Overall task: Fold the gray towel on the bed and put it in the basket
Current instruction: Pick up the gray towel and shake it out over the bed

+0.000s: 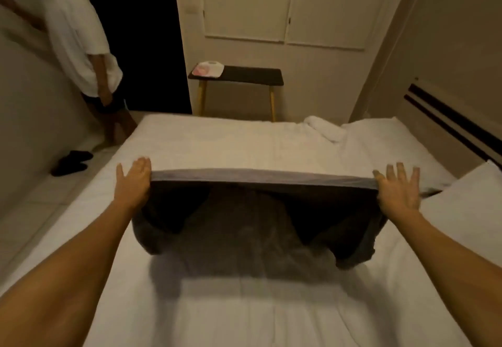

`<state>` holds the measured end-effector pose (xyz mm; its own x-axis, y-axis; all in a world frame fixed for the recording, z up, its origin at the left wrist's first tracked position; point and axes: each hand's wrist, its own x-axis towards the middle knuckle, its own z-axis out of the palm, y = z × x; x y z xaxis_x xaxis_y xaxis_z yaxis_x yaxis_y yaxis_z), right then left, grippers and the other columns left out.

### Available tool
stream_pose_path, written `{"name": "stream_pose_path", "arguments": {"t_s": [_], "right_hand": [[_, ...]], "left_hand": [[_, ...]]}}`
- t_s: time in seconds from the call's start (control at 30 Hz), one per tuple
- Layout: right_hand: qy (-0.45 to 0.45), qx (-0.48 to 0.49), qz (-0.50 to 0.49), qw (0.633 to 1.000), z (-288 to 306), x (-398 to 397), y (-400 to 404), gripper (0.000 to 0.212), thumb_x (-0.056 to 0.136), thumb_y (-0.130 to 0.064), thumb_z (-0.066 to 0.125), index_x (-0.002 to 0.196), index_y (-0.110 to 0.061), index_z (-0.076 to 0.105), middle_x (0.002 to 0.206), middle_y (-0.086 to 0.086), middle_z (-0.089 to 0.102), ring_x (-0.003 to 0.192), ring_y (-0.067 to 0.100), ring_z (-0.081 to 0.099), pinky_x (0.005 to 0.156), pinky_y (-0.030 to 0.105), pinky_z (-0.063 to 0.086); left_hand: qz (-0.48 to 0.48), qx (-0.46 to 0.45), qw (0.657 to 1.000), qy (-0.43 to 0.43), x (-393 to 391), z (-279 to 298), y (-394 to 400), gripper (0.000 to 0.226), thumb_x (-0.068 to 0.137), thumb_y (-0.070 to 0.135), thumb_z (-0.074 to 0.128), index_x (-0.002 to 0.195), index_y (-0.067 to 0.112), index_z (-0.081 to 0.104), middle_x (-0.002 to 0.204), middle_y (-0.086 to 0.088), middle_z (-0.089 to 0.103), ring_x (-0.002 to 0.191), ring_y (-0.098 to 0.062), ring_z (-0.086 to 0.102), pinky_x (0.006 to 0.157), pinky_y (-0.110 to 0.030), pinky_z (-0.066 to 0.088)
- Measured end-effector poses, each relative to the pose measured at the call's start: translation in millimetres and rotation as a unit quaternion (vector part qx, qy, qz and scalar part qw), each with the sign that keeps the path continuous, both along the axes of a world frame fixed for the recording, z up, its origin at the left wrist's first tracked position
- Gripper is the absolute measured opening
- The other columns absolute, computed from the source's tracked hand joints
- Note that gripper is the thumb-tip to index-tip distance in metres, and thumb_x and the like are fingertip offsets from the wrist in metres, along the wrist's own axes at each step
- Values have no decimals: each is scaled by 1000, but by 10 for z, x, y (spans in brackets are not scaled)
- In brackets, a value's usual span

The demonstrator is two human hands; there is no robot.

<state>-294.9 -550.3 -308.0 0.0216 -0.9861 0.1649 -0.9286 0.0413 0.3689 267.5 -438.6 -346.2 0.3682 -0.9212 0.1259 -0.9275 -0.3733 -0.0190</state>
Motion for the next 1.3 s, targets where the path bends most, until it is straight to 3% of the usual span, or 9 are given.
{"name": "stream_pose_path", "arguments": {"t_s": [0.13, 0.27, 0.4, 0.57, 0.8, 0.97, 1.07, 1.17, 1.3], "right_hand": [[-4, 98, 20, 995, -1188, 41, 523, 60, 88, -24, 53, 145, -22, 34, 151, 17, 32, 144, 34, 14, 107, 51, -25], [12, 207, 3, 978, -2134, 55, 1005, 75, 87, -36, 59, 149, -28, 17, 155, 12, 24, 145, 32, 7, 114, 52, 2], [-1, 258, 12, 966, -2785, 26, 1400, 78, 89, -36, 54, 150, -33, 5, 158, 11, 12, 146, 30, -1, 116, 52, 2], [-45, 293, 8, 955, -3378, 42, 1754, 63, 96, -32, 37, 150, -33, 4, 159, 12, 6, 146, 29, -4, 116, 50, 0], [-76, 282, 51, 955, -4231, -29, 2038, 75, 88, -24, 58, 149, -32, 15, 157, 17, 13, 145, 34, 6, 114, 57, 8], [-83, 258, 80, 959, -4589, 166, 2177, 86, 82, -23, 67, 150, -30, 15, 156, 18, 16, 145, 33, 9, 113, 49, -8], [-69, 263, 105, 957, -4739, 256, 2218, 80, 82, -23, 66, 149, -25, 23, 155, 19, 18, 144, 35, 13, 112, 47, -15], [-90, 246, 63, 963, -4817, 228, 2239, 72, 87, -13, 57, 149, -20, 21, 156, 18, 19, 145, 34, 11, 114, 50, -5], [-94, 294, 45, 950, -4790, 125, 2290, 75, 89, -13, 48, 151, -19, 7, 158, 11, 13, 146, 30, 0, 116, 51, 0]], "left_hand": [[-22, 87, 995, 49, -158, -1168, 476, 55, 99, 9, 32, 151, 3, 15, 159, -14, 15, 148, -25, 14, 118, -51, 1], [-25, 126, 987, 96, -54, -2153, 982, 55, 99, 7, 33, 151, 5, 16, 158, -15, 20, 147, -28, 20, 121, -47, 5], [-70, 172, 976, 110, -36, -2786, 1405, 61, 94, 0, 45, 149, -1, 18, 156, -19, 21, 146, -30, 20, 121, -45, 11], [-61, 205, 969, 120, -182, -3292, 1703, 56, 97, 2, 36, 150, 2, 17, 157, -17, 20, 147, -28, 19, 120, -43, 7], [-54, 219, 965, 136, -238, -4047, 1865, 61, 96, 0, 36, 151, 7, 12, 159, -14, 15, 148, -26, 14, 122, -42, 7], [-138, 207, 966, 67, -412, -4342, 1882, 72, 90, 8, 55, 152, 16, 19, 158, -19, 14, 147, -35, 14, 112, -32, -25], [-138, 232, 963, 21, -490, -4464, 1906, 71, 91, 9, 55, 152, 14, 17, 159, -16, 14, 147, -31, 13, 107, -31, -33], [-84, 214, 973, 35, -474, -4532, 1957, 67, 99, 15, 41, 152, 9, 1, 161, -11, 3, 149, -26, 4, 117, -37, -16], [-69, 245, 958, 129, -298, -4486, 2065, 65, 98, 9, 40, 152, 10, 4, 161, -10, 7, 149, -24, 9, 121, -38, 6]]}}
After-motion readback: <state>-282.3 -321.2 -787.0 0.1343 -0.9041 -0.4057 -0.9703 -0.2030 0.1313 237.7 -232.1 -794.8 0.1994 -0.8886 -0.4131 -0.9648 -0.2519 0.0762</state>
